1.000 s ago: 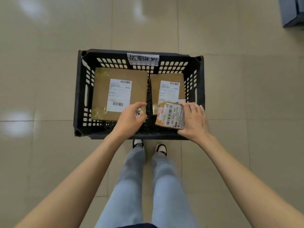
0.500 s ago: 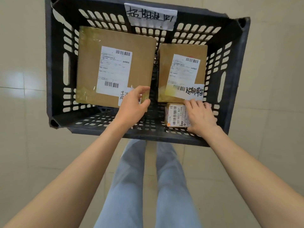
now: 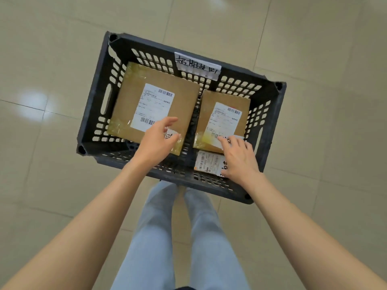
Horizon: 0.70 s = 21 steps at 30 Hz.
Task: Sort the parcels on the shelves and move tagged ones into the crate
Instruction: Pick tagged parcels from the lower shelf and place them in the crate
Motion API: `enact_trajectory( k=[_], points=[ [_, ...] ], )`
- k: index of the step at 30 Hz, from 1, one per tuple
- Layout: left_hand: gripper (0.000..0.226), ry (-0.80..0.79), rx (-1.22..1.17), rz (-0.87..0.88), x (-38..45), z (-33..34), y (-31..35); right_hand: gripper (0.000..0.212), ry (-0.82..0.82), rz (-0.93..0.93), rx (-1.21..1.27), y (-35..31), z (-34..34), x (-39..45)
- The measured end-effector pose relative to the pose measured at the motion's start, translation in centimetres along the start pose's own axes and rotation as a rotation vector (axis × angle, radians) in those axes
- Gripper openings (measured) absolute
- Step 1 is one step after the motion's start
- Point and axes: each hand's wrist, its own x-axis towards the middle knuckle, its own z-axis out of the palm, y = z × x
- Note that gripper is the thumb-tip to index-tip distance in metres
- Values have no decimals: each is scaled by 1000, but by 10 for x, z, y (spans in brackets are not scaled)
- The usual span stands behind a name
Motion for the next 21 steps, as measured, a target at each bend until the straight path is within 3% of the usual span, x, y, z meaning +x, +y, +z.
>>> enact_trajectory(
  k=[6,11,21],
  points=[
    [44,209,-147,-44,-59,-45,-2,87,75,-155,-86,-41,-59,-12],
    [43,416,-266,-147,-136,-84,-42,92,81,-330,-191,-109,-92,-27],
    [46,852,-564,-384,-368,-131,-202,89,118,-843,-422,-353,-79,-124]
  ],
)
